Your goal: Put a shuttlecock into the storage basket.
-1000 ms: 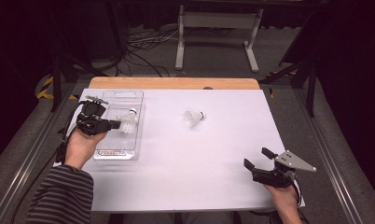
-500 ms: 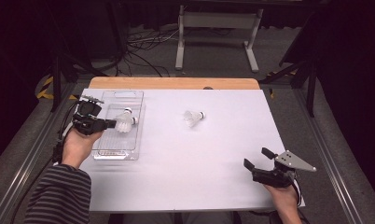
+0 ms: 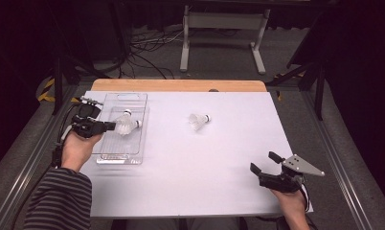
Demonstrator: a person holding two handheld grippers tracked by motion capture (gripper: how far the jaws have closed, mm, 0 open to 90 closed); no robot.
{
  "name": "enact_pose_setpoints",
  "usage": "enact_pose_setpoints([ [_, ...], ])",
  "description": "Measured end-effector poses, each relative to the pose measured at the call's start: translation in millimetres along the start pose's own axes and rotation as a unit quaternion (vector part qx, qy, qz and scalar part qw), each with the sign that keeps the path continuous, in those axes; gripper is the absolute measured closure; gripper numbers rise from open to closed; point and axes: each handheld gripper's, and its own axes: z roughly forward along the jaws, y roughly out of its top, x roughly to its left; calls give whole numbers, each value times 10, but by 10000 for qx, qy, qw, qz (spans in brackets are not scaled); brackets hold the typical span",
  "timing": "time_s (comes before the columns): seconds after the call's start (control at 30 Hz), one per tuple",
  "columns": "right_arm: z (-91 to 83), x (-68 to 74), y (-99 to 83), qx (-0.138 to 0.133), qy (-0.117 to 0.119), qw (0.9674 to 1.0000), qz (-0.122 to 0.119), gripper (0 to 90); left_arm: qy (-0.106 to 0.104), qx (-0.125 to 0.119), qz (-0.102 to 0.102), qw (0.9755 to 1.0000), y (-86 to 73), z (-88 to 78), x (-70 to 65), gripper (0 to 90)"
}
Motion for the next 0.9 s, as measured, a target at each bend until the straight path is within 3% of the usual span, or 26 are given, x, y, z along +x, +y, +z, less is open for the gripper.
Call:
enact_pose_setpoints([
  [0.9,5,1,-2,23,10,10000,15,133,434,122,-205,9988,7,71,184,900],
])
